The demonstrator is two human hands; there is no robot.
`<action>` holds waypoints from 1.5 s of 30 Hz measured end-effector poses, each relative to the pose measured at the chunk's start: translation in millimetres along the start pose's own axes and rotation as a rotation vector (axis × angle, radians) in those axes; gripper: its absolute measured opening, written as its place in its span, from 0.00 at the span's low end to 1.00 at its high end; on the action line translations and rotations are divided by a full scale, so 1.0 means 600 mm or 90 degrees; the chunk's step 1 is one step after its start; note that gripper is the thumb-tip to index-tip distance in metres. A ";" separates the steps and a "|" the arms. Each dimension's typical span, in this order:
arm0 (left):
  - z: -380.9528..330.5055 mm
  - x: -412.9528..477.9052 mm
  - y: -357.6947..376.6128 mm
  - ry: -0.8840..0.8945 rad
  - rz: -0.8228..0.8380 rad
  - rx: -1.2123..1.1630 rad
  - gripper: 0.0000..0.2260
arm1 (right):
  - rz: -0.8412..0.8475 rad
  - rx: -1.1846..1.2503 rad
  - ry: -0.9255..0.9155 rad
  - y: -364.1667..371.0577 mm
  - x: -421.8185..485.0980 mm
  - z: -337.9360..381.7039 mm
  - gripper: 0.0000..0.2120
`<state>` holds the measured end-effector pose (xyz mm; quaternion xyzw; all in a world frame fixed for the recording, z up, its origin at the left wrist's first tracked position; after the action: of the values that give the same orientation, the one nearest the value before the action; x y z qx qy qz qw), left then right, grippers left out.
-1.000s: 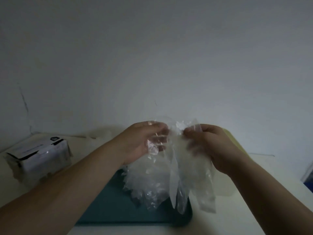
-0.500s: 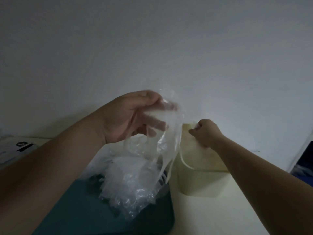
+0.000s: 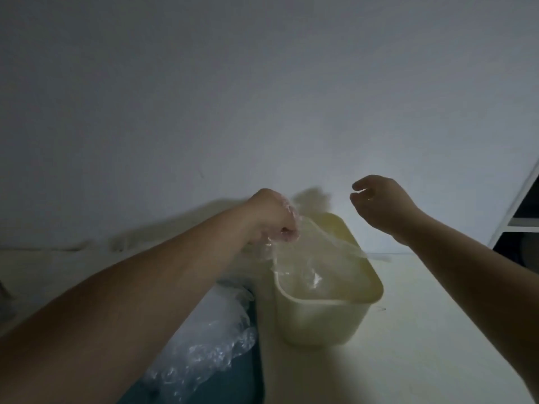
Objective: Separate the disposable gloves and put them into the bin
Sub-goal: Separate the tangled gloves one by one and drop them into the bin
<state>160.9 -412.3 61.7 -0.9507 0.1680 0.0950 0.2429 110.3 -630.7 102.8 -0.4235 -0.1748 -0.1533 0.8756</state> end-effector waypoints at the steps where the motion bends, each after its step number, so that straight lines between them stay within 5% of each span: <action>1: -0.003 0.011 0.008 -0.010 -0.025 0.057 0.10 | 0.013 -0.011 -0.038 -0.002 -0.009 0.018 0.13; 7: -0.028 0.032 0.052 -0.038 -0.114 0.314 0.12 | 0.413 -0.138 -0.095 0.089 -0.080 0.110 0.16; 11: -0.014 0.025 0.027 0.002 -0.149 0.208 0.33 | 0.515 -0.193 -0.039 0.137 -0.099 0.111 0.31; 13: -0.010 0.001 -0.011 0.043 -0.182 0.126 0.32 | 0.558 -0.184 -0.026 0.164 -0.109 0.113 0.36; 18: 0.015 -0.097 -0.067 0.108 -0.180 0.096 0.16 | 0.689 -0.366 -0.110 0.244 -0.132 0.099 0.30; 21: 0.063 -0.165 -0.104 0.119 -0.190 0.246 0.02 | 0.644 -0.377 -0.098 0.234 -0.122 0.111 0.27; 25: 0.166 -0.219 -0.145 0.004 -0.194 0.492 0.15 | 0.349 -0.344 -0.163 0.174 -0.080 0.177 0.21; 28: 0.230 -0.219 -0.151 -0.048 -0.168 0.529 0.22 | 0.177 -0.182 -0.276 0.180 -0.106 0.272 0.14; 32: 0.257 -0.205 -0.156 -0.016 -0.195 0.372 0.05 | 0.176 0.134 -0.315 0.253 -0.168 0.333 0.10; 37: 0.259 -0.220 -0.194 0.000 -0.223 0.195 0.16 | 0.151 0.283 -0.247 0.291 -0.182 0.304 0.12; 41: 0.207 -0.256 -0.248 0.033 -0.308 0.031 0.16 | 0.146 0.363 -0.239 0.281 -0.158 0.292 0.23; 45: 0.156 -0.276 -0.252 0.027 -0.178 -0.108 0.13 | 0.184 0.433 -0.283 0.253 -0.159 0.299 0.32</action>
<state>53.4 -196.3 89.4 -0.9836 0.0304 0.0541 0.1692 56.5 -386.4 61.0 -0.1536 -0.3385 0.1321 0.9189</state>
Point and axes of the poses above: each hand's wrist, its own x-axis towards the middle knuckle, its own y-axis out of the palm, z = x × y, the point moved 7 cm from there along x, towards the middle knuckle, and after that the axes turned 14 degrees about -y, right-handed, at the moved point
